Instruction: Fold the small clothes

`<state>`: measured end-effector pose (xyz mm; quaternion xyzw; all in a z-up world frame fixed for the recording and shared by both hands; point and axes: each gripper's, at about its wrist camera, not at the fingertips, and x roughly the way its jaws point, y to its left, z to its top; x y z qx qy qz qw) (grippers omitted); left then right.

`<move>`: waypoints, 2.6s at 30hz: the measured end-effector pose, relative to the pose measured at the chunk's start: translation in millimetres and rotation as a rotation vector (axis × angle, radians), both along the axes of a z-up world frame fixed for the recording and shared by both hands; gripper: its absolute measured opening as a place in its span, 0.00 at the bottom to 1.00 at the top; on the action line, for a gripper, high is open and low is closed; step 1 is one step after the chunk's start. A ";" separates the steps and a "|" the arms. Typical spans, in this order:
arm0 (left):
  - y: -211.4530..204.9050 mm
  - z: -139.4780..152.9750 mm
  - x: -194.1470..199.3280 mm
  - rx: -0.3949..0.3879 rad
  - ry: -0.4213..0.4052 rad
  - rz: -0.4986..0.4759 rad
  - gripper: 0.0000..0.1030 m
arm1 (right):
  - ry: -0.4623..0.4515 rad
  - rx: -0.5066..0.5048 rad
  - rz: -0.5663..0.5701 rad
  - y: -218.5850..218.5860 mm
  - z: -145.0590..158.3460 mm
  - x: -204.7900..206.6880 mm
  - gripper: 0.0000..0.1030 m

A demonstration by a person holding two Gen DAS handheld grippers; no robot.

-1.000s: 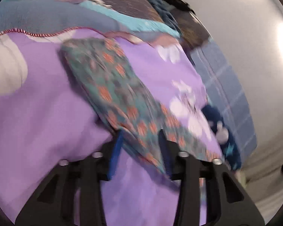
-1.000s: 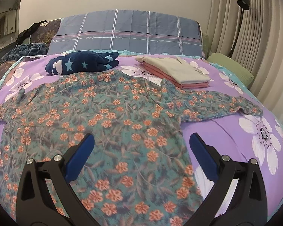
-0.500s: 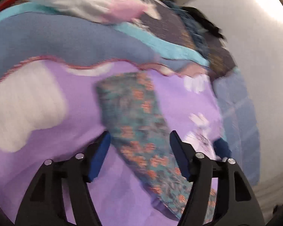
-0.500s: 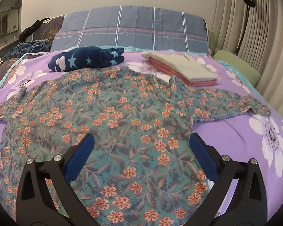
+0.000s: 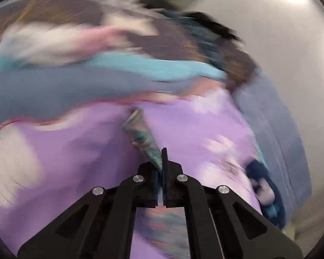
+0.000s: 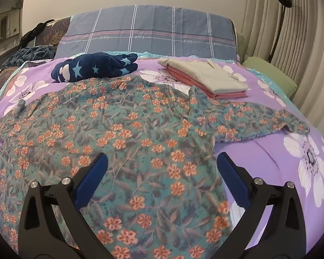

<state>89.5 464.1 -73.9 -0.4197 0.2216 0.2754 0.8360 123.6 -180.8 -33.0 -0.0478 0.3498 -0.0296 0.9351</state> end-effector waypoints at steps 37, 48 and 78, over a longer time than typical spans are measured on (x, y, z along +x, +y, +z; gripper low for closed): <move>-449.4 -3.1 89.2 0.567 0.137 -1.223 0.44 | 0.501 0.518 0.393 58.4 -48.6 194.8 0.49; -456.5 -4.9 111.6 0.574 0.169 -1.221 0.08 | 0.516 0.365 0.533 106.5 -39.8 201.5 0.02; -548.7 23.1 125.0 0.467 0.016 -1.352 0.59 | 0.261 0.389 0.277 -103.7 -13.9 176.2 0.31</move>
